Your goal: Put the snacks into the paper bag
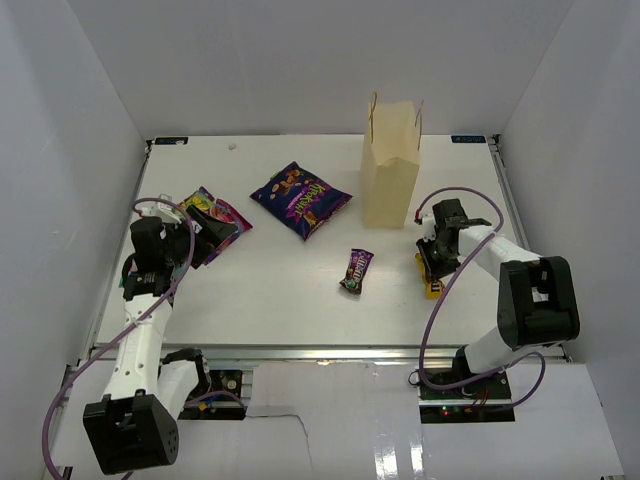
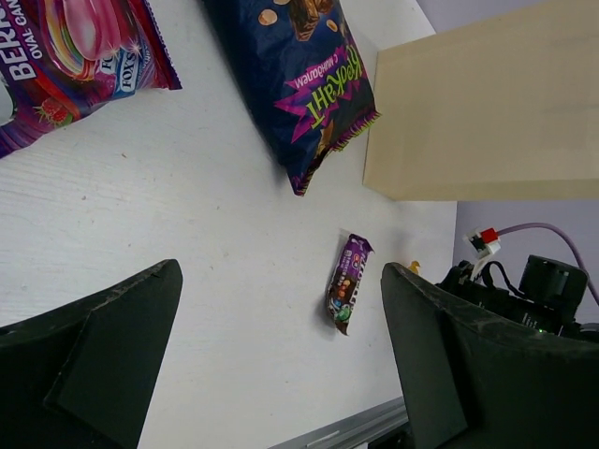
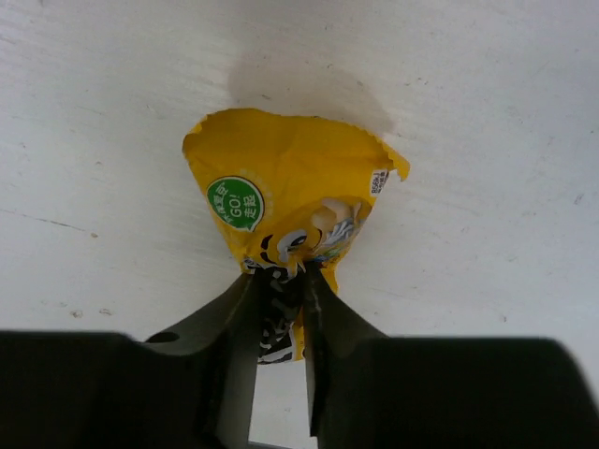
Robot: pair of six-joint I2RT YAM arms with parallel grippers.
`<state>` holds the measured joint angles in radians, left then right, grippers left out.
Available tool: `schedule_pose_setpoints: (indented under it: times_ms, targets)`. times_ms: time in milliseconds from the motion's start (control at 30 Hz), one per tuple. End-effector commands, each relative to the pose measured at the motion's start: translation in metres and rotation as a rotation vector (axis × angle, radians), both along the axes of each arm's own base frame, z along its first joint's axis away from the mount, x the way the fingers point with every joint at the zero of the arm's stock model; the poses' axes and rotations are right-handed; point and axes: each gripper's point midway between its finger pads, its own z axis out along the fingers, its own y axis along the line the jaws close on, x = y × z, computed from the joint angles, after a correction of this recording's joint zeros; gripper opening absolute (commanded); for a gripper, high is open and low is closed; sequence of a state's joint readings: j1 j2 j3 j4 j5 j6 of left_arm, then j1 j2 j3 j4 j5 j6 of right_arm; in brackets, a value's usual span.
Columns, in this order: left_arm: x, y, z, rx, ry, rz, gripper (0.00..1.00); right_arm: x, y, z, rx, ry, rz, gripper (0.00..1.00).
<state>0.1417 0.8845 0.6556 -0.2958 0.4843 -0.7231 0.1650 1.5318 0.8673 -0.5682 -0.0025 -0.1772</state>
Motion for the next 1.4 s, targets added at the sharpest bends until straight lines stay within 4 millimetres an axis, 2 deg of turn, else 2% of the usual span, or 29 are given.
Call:
schedule_pose_setpoints:
  times_ms: [0, 67, 133, 167, 233, 267, 300, 333, 367, 400, 467, 500, 567, 633, 667, 700, 733, 767, 833, 867, 933, 967, 1100, 1200, 1367]
  targets:
    - [-0.003, -0.008, 0.005, -0.026, -0.003, -0.037, 0.98, 0.004, -0.002, -0.002, -0.011, -0.011, -0.004, 0.24]
    - [-0.004, -0.01, 0.003, -0.033, 0.001, -0.044, 0.98, 0.005, -0.004, 0.006, -0.019, -0.046, 0.044, 0.11]
    - [-0.005, -0.013, 0.003, -0.039, 0.003, -0.057, 0.98, 0.002, 0.008, 0.018, 0.043, -0.076, 0.133, 0.08]
    - [-0.005, -0.014, 0.003, -0.042, 0.001, -0.064, 0.98, 0.001, 0.012, 0.034, 0.073, -0.14, 0.178, 0.08]
    - [-0.005, -0.017, 0.002, -0.045, 0.004, -0.075, 0.98, -0.007, 0.036, 0.06, 0.192, -0.235, 0.407, 0.08]
    - [-0.005, -0.018, 0.001, -0.049, 0.009, -0.078, 0.98, -0.015, 0.045, 0.085, 0.233, -0.309, 0.493, 0.08]
    - [-0.005, -0.02, 0.0, -0.053, 0.013, -0.083, 0.98, -0.024, 0.065, 0.104, 0.326, -0.379, 0.659, 0.08]
    - [-0.004, -0.021, 0.0, -0.056, 0.013, -0.088, 0.98, -0.031, 0.074, 0.12, 0.365, -0.433, 0.74, 0.08]
    - [-0.004, -0.023, -0.001, -0.059, 0.015, -0.093, 0.98, -0.034, 0.081, 0.15, 0.383, -0.523, 0.812, 0.08]
    - [-0.003, -0.026, -0.003, -0.065, 0.025, -0.101, 0.98, -0.039, 0.09, 0.165, 0.429, -0.56, 0.857, 0.08]
    - [-0.001, -0.029, -0.004, -0.07, 0.028, -0.109, 0.98, -0.034, 0.1, 0.193, 0.458, -0.616, 0.881, 0.08]
    - [-0.001, -0.033, -0.004, -0.072, 0.03, -0.12, 0.98, -0.025, 0.107, 0.228, 0.47, -0.692, 0.893, 0.08]
    - [-0.001, -0.04, -0.005, -0.074, 0.037, -0.139, 0.98, -0.01, 0.117, 0.258, 0.529, -0.709, 0.823, 0.08]
    - [0.001, -0.044, -0.007, -0.076, 0.047, -0.139, 0.98, 0.022, 0.121, 0.317, 0.519, -0.878, 0.745, 0.08]
    - [0.002, -0.045, -0.008, -0.077, 0.049, -0.138, 0.98, 0.034, 0.124, 0.33, 0.569, -0.873, 0.636, 0.08]
    - [-0.001, -0.059, -0.008, -0.07, 0.051, -0.176, 0.98, 0.054, 0.115, 0.345, 0.527, -0.934, 0.523, 0.08]
    - [-0.001, -0.065, -0.008, -0.072, 0.055, -0.183, 0.98, 0.072, 0.112, 0.379, 0.528, -1.053, 0.462, 0.08]
    - [0.0, -0.07, -0.011, -0.069, 0.067, -0.191, 0.98, 0.086, 0.113, 0.382, 0.567, -1.042, 0.371, 0.08]
    - [-0.002, -0.086, -0.013, -0.058, 0.075, -0.221, 0.98, 0.115, 0.102, 0.413, 0.545, -1.145, 0.222, 0.08]
    - [-0.005, -0.099, -0.018, -0.05, 0.09, -0.253, 0.98, 0.131, 0.105, 0.406, 0.565, -1.113, 0.161, 0.08]
    - [-0.003, -0.108, -0.018, -0.036, 0.088, -0.263, 0.98, 0.15, 0.101, 0.417, 0.549, -1.15, 0.089, 0.08]
    - [-0.007, -0.119, -0.023, -0.028, 0.104, -0.292, 0.98, 0.163, 0.104, 0.416, 0.551, -1.164, 0.085, 0.08]
    - [-0.007, -0.14, -0.029, 0.0, 0.117, -0.327, 0.98, 0.189, 0.105, 0.415, 0.511, -1.223, 0.063, 0.09]
    - [-0.005, -0.151, -0.03, 0.017, 0.12, -0.343, 0.98, 0.201, 0.106, 0.405, 0.455, -1.239, 0.07, 0.19]
    - [0.007, -0.157, -0.043, 0.05, 0.163, -0.306, 0.92, 0.206, 0.103, 0.387, 0.402, -1.233, 0.083, 0.49]
